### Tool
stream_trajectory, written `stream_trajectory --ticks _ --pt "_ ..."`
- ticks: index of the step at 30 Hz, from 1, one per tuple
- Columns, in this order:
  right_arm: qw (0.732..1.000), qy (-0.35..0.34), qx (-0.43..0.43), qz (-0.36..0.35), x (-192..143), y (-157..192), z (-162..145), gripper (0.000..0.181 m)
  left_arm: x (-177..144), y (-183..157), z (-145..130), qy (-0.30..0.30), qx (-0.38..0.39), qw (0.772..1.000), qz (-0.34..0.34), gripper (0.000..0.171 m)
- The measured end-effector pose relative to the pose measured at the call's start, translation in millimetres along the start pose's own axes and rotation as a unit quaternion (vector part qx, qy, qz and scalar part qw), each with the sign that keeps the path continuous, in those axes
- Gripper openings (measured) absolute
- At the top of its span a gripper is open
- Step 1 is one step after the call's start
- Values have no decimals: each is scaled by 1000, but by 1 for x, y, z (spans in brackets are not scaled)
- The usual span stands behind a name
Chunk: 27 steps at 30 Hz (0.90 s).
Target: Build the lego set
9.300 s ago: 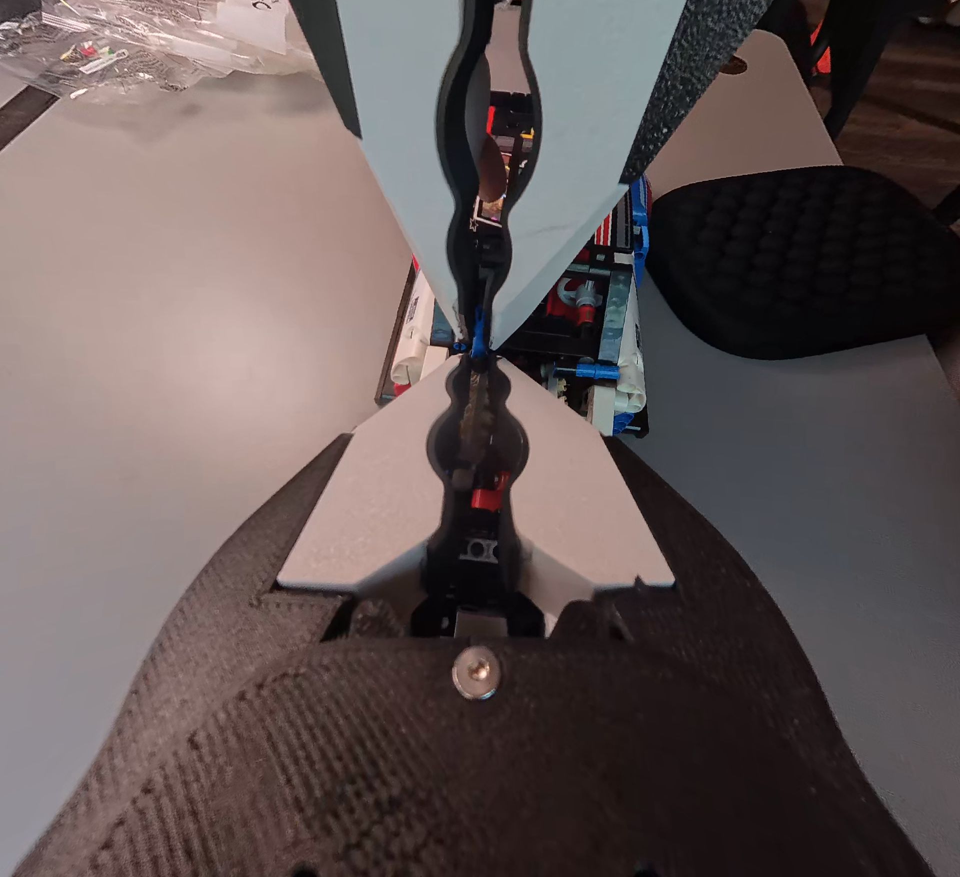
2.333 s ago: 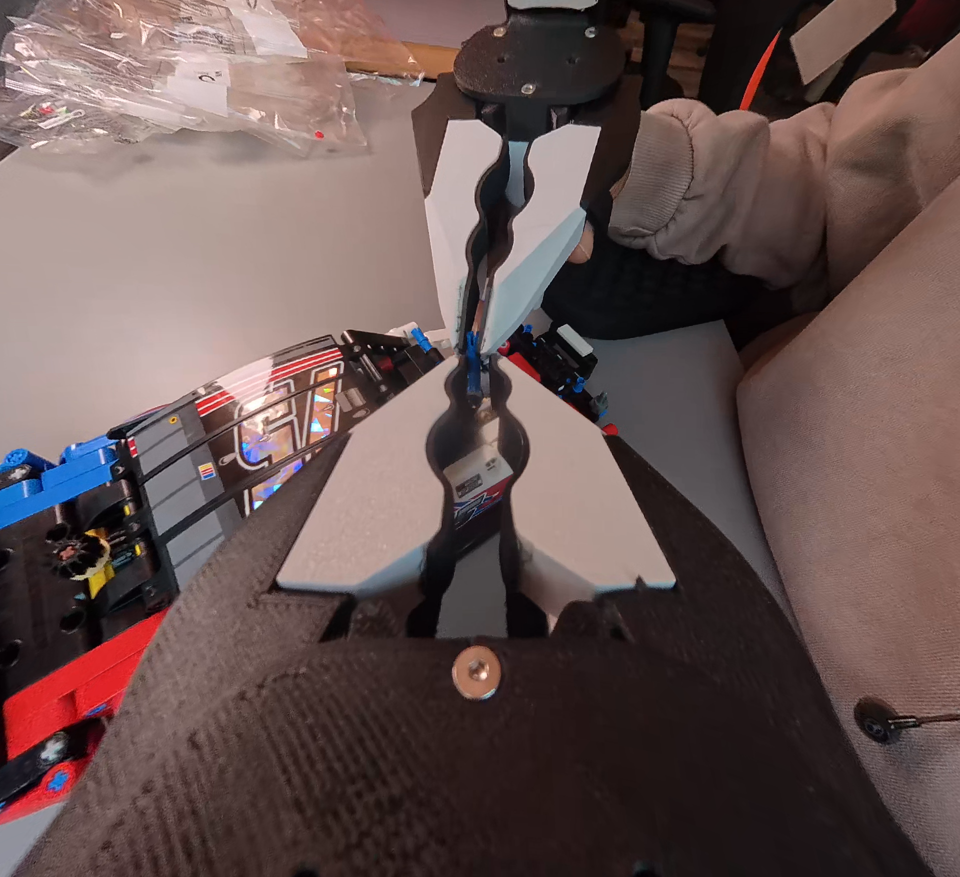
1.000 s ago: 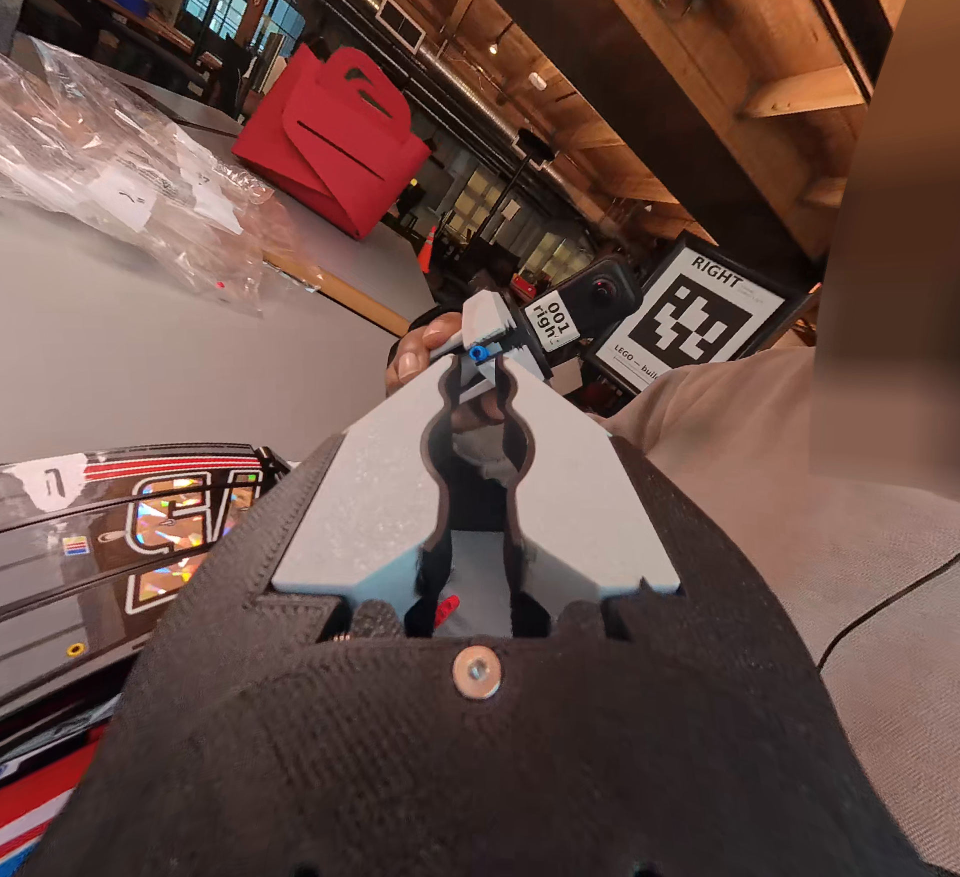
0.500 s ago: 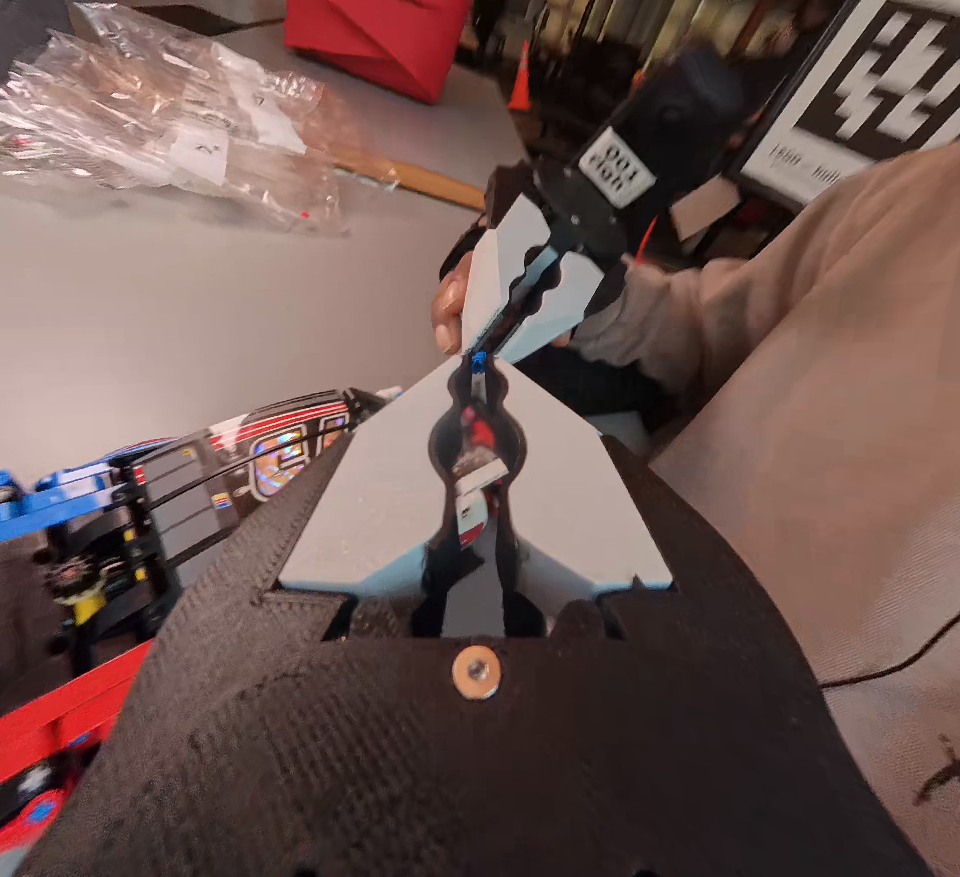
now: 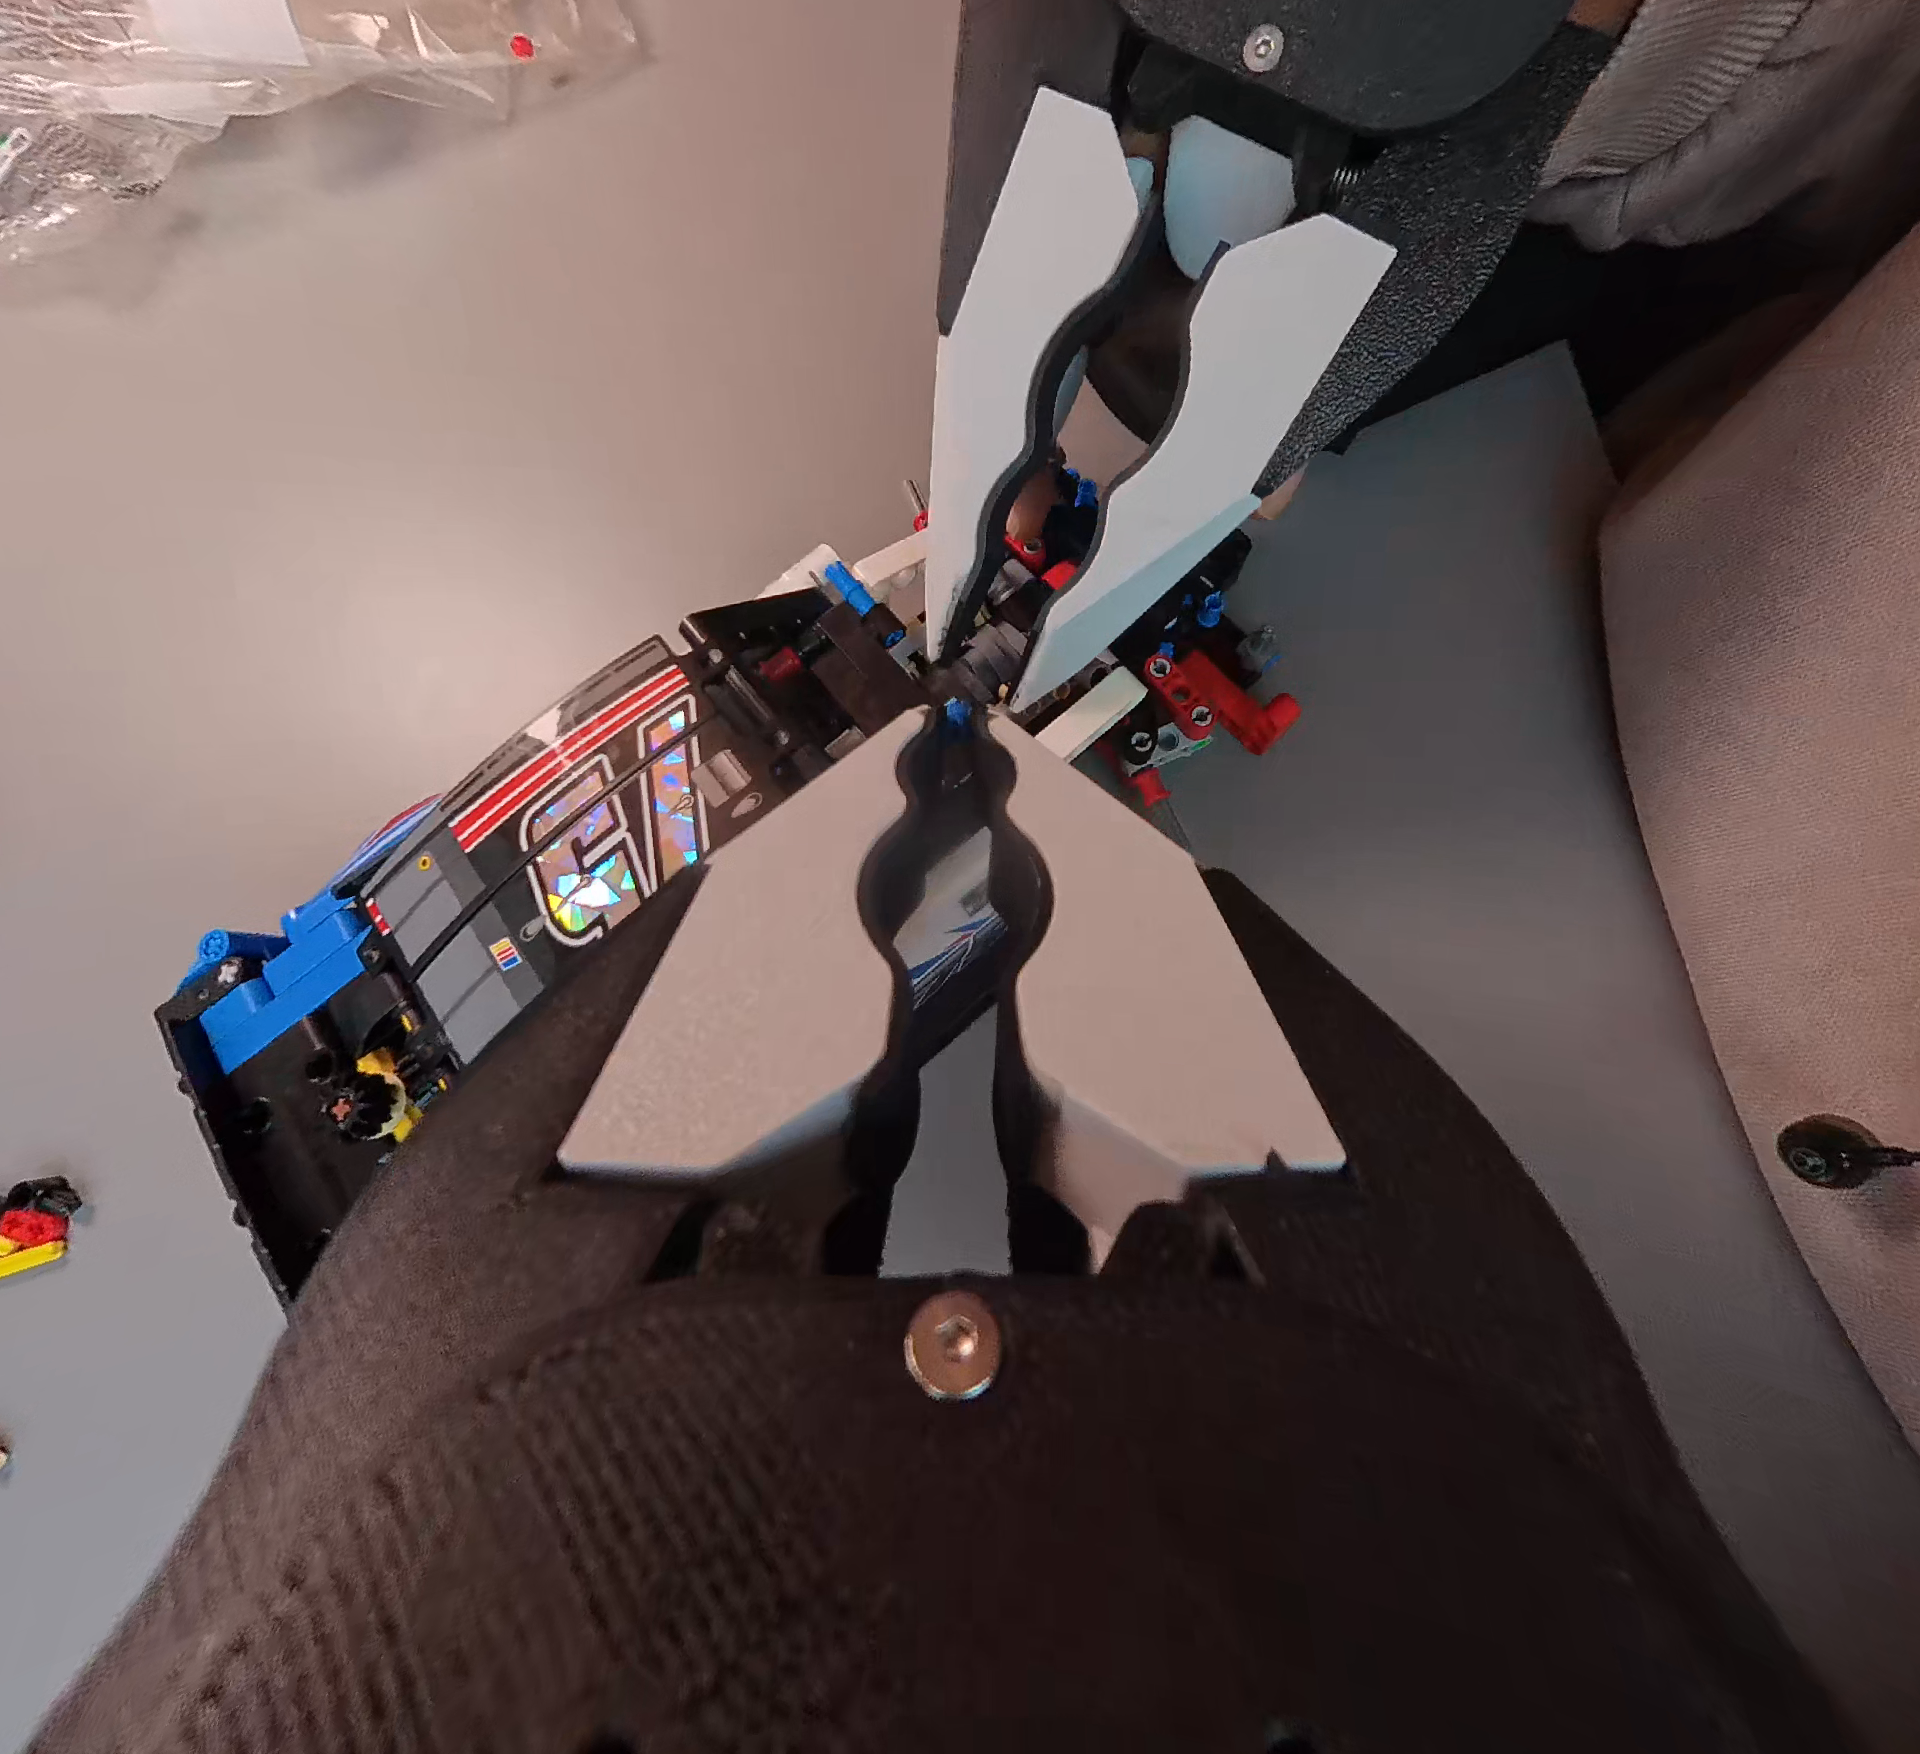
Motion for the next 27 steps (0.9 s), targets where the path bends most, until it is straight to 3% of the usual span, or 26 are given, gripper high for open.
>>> stream_trajectory --ticks 13,27 --pt "996 33 6 -84 9 7 3 10 3 0 -5 28 39 999 -13 4" --pt "995 36 28 -87 19 17 12 4 -7 0 -11 33 50 998 -35 4"
Point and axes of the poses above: each gripper's, where its closed fingertips meet, x out along the fingers, z out of its top, y = z × x across the jaws, the point moved 3 cm from there along -x, back along the fingers, and after that the axes turned 7 degrees about -z, right-handed, at the moved point
